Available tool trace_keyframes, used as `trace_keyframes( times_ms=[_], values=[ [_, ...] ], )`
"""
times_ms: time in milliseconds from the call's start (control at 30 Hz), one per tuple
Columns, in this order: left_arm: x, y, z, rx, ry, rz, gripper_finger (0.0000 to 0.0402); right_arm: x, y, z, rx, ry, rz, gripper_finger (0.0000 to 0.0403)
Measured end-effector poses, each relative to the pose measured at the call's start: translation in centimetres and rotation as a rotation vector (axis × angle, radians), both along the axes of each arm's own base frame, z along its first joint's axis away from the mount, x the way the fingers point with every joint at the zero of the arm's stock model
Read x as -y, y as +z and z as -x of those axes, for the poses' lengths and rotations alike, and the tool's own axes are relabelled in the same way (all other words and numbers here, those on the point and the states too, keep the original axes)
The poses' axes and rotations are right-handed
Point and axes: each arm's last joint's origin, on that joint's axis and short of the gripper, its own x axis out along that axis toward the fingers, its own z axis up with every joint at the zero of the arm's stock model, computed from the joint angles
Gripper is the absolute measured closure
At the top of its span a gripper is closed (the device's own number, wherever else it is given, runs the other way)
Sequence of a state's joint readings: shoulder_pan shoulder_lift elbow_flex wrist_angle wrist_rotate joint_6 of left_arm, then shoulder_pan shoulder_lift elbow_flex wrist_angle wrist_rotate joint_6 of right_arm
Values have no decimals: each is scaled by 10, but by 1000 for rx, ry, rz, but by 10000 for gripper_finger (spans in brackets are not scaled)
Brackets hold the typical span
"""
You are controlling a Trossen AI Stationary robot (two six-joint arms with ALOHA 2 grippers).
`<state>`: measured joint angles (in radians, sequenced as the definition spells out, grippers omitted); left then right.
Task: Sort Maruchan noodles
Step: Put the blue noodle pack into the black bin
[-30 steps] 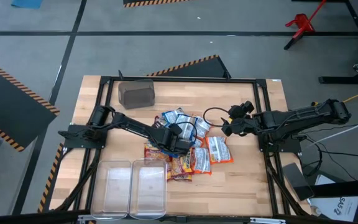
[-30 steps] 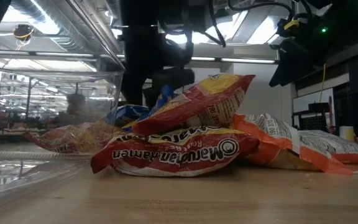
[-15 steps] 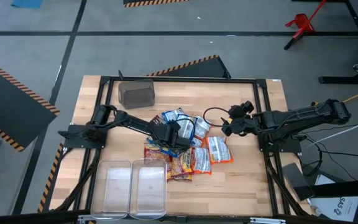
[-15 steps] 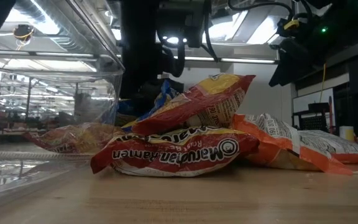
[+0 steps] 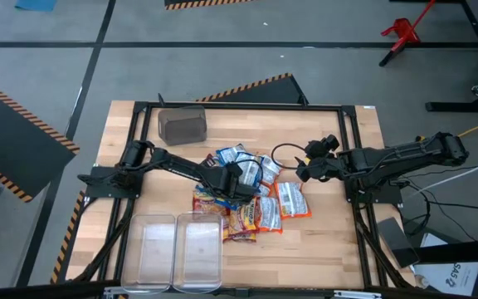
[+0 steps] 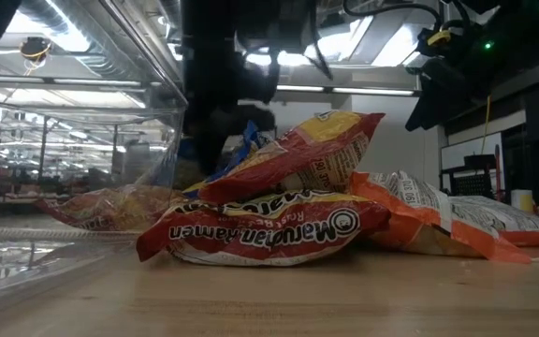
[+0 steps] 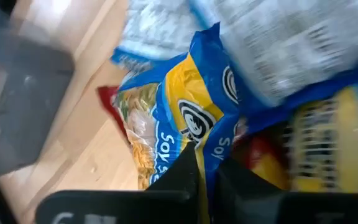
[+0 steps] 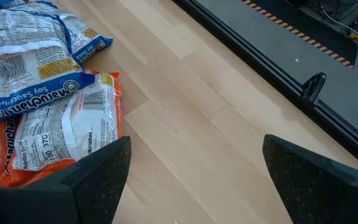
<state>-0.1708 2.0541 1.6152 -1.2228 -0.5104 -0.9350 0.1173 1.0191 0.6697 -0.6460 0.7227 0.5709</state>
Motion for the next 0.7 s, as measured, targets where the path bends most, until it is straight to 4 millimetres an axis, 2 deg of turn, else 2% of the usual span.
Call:
trace_keyframes(
  times_ms=[233,433,533,700],
  values=[
    [1,26,-6,8,-45,-18,397,0,0,0,0,0,1,52],
    [6,54,-1,-53,-69,-35,399,0,0,0,1,-1,1,52],
    [18,70,6,-98,-101,-33,399,0,0,0,1,-1,1,52],
    [50,101,14,16,-180,8,400,0,0,0,1,-1,2,52]
  ],
)
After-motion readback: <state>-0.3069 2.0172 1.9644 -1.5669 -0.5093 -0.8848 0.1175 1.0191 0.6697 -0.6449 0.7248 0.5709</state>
